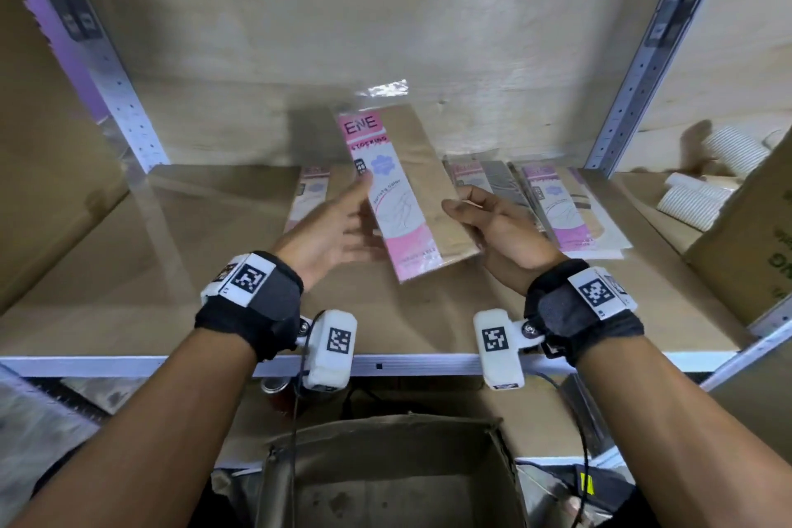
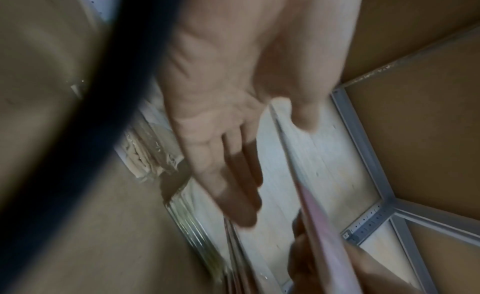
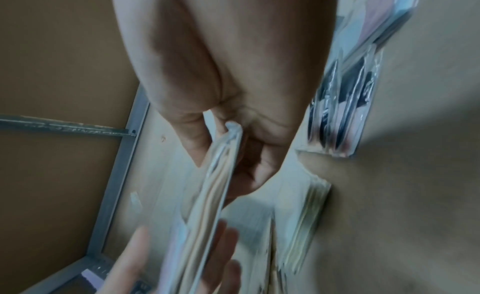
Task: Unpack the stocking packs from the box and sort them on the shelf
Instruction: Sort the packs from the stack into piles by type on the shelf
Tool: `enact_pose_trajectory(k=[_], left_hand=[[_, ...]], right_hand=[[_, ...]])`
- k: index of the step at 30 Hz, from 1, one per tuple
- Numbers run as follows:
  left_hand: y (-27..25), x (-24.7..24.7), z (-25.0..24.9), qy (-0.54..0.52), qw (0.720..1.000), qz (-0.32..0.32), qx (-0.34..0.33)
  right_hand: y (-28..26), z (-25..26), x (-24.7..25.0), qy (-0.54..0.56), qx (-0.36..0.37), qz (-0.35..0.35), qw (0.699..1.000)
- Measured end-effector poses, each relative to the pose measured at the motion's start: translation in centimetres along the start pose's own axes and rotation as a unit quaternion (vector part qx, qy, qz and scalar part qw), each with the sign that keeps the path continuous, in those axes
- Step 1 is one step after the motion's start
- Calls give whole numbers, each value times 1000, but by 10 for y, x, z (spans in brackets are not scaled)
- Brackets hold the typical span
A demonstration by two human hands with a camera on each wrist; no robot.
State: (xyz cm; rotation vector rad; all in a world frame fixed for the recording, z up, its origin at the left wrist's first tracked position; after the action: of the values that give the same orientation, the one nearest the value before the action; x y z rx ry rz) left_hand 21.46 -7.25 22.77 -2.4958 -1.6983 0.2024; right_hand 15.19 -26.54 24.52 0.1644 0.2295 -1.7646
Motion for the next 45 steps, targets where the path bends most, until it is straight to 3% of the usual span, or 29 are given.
enact_pose_trajectory(k=[3, 6, 9, 12, 19, 27, 33, 41, 45], left_hand=[[-11, -19, 6, 55, 994, 86, -28], [-15, -13, 9, 76, 993, 77, -38], [-19, -4, 15, 109, 991, 71, -16], [-16, 9, 18, 130, 991, 28, 3], [-5, 64, -4, 65, 993, -97, -9], [15, 116, -8, 69, 975, -210, -12], [26, 135, 4, 100, 964, -244, 25], [27, 139, 14, 136, 953, -264, 65], [28, 139, 15, 164, 949, -258, 74]], right_hand=[[0, -5, -7, 8, 15, -16, 1000], [2, -15, -8, -32, -8, -12, 999], [-3, -26, -7, -120, -69, 48, 989], [-6, -31, -8, -160, -92, 65, 981], [22, -18, -37, -181, -53, -41, 981], [79, -21, -89, -294, -23, -68, 953], [93, -31, -103, -415, -6, -60, 908], [94, -40, -111, -470, 3, -44, 881], [96, -45, -114, -469, -9, -17, 883]])
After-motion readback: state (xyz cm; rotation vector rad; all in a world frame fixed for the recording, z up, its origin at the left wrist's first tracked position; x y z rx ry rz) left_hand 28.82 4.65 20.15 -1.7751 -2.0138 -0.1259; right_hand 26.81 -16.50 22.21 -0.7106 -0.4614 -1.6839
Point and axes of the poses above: each hand's wrist, its own y-axis towards the middle knuckle, its own x-axis out of the back of the hand, z = x × y, the point moved 6 cm from there along y, towards the middle knuckle, and after that the axes turned 8 degrees about -z, right-handed, at the moved point
